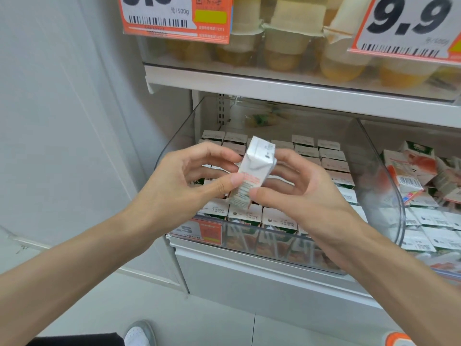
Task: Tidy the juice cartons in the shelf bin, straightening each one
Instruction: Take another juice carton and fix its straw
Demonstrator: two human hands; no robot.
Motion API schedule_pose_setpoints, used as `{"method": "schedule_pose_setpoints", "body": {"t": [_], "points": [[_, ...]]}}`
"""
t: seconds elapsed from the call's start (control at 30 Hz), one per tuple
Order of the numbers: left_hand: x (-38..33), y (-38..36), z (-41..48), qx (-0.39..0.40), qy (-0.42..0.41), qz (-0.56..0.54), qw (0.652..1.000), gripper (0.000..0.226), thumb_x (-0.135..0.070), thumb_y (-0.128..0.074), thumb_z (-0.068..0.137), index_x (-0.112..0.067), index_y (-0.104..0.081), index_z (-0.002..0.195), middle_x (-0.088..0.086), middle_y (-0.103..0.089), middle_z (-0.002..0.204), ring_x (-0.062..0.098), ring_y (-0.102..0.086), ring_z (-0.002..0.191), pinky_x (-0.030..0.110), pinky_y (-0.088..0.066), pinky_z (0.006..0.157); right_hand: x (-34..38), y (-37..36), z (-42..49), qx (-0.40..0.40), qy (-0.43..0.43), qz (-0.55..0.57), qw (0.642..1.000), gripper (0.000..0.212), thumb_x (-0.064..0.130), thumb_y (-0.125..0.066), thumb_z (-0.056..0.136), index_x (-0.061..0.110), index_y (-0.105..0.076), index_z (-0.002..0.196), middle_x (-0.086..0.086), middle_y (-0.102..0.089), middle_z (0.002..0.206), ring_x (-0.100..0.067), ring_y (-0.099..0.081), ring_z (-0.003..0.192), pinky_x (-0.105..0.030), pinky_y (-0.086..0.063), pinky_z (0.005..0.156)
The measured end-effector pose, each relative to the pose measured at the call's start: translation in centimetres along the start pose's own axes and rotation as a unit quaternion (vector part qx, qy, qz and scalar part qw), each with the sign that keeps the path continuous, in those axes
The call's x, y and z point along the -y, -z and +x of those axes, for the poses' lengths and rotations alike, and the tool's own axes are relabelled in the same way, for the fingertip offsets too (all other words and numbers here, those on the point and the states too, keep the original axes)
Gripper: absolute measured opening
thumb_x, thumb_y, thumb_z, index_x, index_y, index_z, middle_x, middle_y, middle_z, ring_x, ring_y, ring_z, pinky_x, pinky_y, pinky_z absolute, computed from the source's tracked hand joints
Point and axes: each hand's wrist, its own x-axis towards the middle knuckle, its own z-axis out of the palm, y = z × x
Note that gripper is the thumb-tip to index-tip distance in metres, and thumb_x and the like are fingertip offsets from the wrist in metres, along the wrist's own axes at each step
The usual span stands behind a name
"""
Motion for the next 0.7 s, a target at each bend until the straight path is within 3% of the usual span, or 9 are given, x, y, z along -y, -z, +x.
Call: {"method": "schedule_pose_setpoints", "body": {"t": [0.1,0.3,0.43,0.53,0.7], "points": [[0.1,0.0,-0.1,0.017,-0.015,0.024,0.999,0.032,-0.026,-0.083,0.083,-0.025,-0.075,0.115,-0.011,-0.077,0.118,0.007,-0.072,0.112,0.02,-0.058,0.093,-0.3,0.0,0.1,-0.018,0.058,-0.034,0.998,0.056,0.0,-0.089,0.078,0.023,-0.065,0.122,0.008,-0.076,0.124,-0.01,-0.073,0.116,-0.031,-0.058,0.102],[0.0,0.0,0.0,0.03,-0.032,0.018,0.999,0.043,-0.022,-0.087,0.076,-0.025,-0.073,0.117,-0.015,-0.076,0.12,0.004,-0.071,0.115,0.017,-0.059,0.087,-0.6,0.1,0.3,-0.044,0.129,-0.082,0.987,0.058,0.006,-0.095,0.073,0.024,-0.065,0.118,0.013,-0.076,0.122,-0.005,-0.069,0.119,-0.027,-0.056,0.1],[-0.1,-0.2,-0.1,0.019,-0.039,0.029,0.999,0.051,-0.027,-0.091,0.07,-0.027,-0.072,0.117,-0.011,-0.076,0.117,0.007,-0.073,0.11,0.021,-0.062,0.083,-0.7,-0.2,0.2,-0.08,0.182,-0.187,0.962,0.052,0.021,-0.094,0.076,0.032,-0.065,0.118,0.022,-0.073,0.118,-0.005,-0.068,0.116,-0.027,-0.057,0.093],[-0.2,-0.5,-0.2,-0.002,-0.045,0.04,0.998,0.046,-0.028,-0.091,0.07,-0.027,-0.074,0.113,-0.013,-0.076,0.111,0.009,-0.076,0.101,0.021,-0.062,0.081,-0.7,-0.8,-0.1,-0.096,0.224,-0.246,0.938,0.047,0.045,-0.087,0.076,0.036,-0.064,0.117,0.021,-0.071,0.113,-0.007,-0.067,0.11,-0.021,-0.053,0.088],[-0.3,-0.3,-0.4,-0.008,-0.066,0.027,0.997,0.031,-0.015,-0.087,0.08,-0.021,-0.078,0.109,-0.012,-0.079,0.106,0.011,-0.079,0.091,0.02,-0.062,0.077,-0.6,-0.8,0.0,-0.091,0.234,-0.251,0.935,0.044,0.04,-0.088,0.082,0.03,-0.065,0.119,0.014,-0.07,0.113,-0.012,-0.066,0.107,-0.018,-0.051,0.087]]}}
